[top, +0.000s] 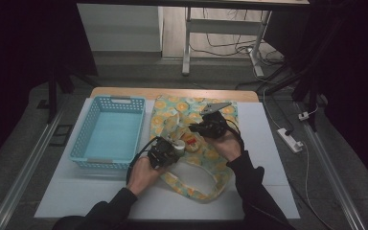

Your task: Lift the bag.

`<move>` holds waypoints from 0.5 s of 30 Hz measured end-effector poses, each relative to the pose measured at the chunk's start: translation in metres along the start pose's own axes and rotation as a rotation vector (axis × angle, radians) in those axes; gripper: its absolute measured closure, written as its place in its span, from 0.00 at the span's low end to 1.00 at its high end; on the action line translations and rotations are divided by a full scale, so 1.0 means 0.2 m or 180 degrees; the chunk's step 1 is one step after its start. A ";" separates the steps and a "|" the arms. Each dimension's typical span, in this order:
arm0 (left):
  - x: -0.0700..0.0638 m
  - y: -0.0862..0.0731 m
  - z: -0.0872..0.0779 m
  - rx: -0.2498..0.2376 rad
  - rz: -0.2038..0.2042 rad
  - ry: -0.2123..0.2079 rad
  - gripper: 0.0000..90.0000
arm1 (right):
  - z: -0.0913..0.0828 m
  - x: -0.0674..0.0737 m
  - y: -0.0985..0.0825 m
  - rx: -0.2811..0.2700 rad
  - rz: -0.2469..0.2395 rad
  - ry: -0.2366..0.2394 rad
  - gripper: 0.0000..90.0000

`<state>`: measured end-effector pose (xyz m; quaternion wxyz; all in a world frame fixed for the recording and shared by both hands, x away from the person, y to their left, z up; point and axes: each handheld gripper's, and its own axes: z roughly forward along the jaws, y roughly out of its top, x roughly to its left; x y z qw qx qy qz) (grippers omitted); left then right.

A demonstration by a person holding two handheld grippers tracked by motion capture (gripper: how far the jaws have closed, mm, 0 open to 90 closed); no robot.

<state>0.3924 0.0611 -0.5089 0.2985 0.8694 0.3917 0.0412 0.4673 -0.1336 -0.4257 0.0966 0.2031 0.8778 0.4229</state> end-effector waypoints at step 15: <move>-0.04 0.07 -0.14 -0.0201 0.0056 -0.0270 1.00 | -0.06 0.00 0.05 -0.0071 0.0014 0.0061 1.00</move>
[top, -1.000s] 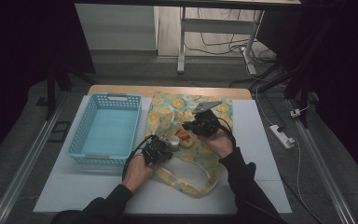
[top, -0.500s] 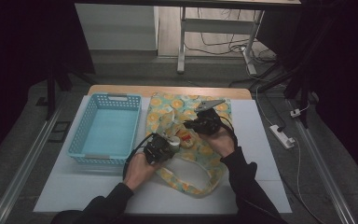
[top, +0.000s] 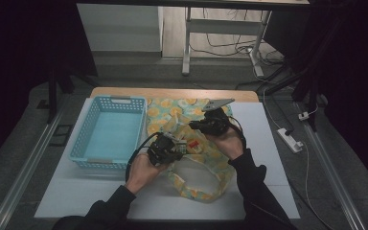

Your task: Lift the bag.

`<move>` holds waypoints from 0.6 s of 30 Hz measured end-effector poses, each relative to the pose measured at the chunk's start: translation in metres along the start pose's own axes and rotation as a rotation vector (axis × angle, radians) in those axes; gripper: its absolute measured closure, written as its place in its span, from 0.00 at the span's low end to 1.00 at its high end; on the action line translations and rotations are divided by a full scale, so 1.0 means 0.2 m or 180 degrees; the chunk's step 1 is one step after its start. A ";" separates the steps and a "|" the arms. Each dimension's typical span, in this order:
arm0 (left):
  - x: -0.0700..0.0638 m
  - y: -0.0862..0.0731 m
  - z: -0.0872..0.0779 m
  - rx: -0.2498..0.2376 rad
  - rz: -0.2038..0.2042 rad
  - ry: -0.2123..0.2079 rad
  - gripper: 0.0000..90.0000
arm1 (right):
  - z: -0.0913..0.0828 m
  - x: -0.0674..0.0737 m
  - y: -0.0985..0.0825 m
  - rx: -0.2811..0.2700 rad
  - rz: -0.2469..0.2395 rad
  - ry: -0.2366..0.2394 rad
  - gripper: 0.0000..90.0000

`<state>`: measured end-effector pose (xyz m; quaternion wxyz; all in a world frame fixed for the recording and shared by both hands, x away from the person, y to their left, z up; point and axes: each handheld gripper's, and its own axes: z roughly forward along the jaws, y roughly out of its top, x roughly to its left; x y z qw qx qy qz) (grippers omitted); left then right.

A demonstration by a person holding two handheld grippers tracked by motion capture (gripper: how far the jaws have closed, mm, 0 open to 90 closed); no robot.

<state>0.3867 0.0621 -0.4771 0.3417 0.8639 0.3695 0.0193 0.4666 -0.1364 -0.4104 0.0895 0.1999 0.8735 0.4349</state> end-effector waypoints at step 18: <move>0.07 0.11 -0.25 -0.0313 -0.0119 -0.0356 1.00 | -0.02 0.03 0.10 0.0071 -0.0090 0.0060 1.00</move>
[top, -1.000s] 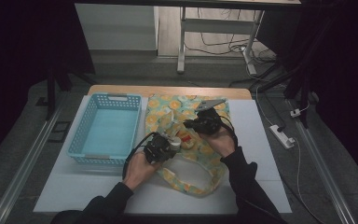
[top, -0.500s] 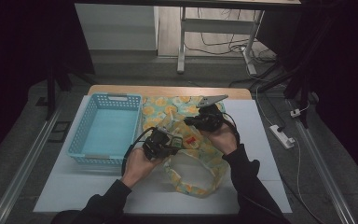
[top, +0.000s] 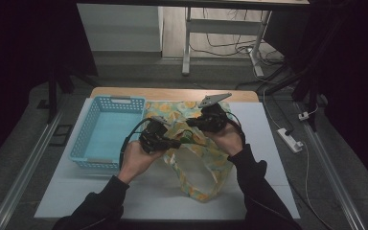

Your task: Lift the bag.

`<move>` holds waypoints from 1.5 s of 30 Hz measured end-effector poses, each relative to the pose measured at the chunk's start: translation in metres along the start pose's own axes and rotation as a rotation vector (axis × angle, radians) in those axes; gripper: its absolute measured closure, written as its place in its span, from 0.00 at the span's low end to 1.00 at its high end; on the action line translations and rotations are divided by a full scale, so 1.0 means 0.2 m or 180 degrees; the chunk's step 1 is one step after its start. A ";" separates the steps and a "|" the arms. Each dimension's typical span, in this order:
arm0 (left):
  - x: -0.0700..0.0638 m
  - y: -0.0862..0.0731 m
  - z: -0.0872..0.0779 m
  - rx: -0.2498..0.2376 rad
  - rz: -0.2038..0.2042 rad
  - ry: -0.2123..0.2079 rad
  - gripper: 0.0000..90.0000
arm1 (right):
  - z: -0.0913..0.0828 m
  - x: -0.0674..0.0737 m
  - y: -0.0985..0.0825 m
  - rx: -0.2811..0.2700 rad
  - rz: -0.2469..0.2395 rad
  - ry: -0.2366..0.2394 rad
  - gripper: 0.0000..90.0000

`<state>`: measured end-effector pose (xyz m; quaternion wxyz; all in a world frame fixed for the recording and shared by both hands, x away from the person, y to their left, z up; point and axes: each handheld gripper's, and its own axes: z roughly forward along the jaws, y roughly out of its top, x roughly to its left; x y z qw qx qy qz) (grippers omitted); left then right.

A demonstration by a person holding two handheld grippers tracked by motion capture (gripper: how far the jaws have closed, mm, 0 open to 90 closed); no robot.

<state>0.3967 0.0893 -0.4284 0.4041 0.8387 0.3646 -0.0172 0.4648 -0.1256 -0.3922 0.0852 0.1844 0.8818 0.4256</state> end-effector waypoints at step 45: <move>0.05 0.40 -0.50 -0.0629 0.0098 -0.0239 1.00 | -0.18 0.05 0.24 -0.0253 -0.0116 0.0189 1.00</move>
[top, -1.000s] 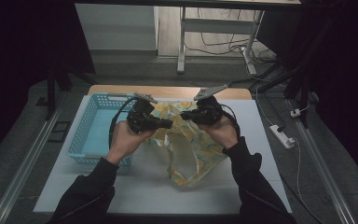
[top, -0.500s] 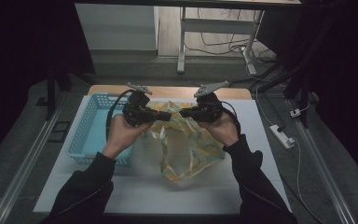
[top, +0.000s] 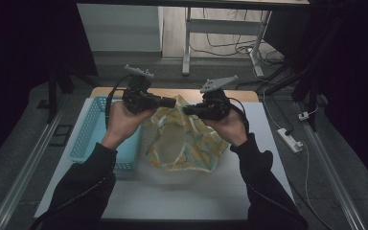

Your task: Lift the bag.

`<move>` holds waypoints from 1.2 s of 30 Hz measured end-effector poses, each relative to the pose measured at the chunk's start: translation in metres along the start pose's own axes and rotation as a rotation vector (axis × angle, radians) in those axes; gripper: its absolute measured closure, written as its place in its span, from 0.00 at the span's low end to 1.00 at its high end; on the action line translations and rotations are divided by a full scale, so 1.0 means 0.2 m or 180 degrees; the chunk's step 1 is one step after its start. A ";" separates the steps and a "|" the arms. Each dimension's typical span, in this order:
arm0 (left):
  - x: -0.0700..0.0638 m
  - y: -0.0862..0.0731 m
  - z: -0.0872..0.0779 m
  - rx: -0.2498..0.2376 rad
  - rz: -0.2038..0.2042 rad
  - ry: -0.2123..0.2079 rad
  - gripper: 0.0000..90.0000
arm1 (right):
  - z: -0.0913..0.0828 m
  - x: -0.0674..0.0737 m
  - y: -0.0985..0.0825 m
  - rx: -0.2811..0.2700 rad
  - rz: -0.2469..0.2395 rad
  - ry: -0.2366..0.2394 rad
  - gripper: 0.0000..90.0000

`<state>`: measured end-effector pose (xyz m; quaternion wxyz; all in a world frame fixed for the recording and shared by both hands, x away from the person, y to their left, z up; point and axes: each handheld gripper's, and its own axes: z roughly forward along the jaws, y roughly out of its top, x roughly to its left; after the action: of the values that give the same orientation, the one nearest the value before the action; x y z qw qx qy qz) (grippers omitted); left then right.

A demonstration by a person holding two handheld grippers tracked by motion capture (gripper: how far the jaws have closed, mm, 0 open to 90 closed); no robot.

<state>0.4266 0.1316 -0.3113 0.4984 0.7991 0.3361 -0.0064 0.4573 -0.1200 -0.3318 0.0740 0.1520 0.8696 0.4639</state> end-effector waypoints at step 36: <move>-0.08 -0.13 0.20 0.0475 0.0544 0.0781 0.99 | -0.02 -0.04 0.07 -0.0008 0.0050 -0.0116 1.00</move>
<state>0.4124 0.0985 -0.3469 0.3917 0.8543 0.3238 0.1088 0.4660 -0.1188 -0.3170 0.0864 0.1671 0.8663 0.4627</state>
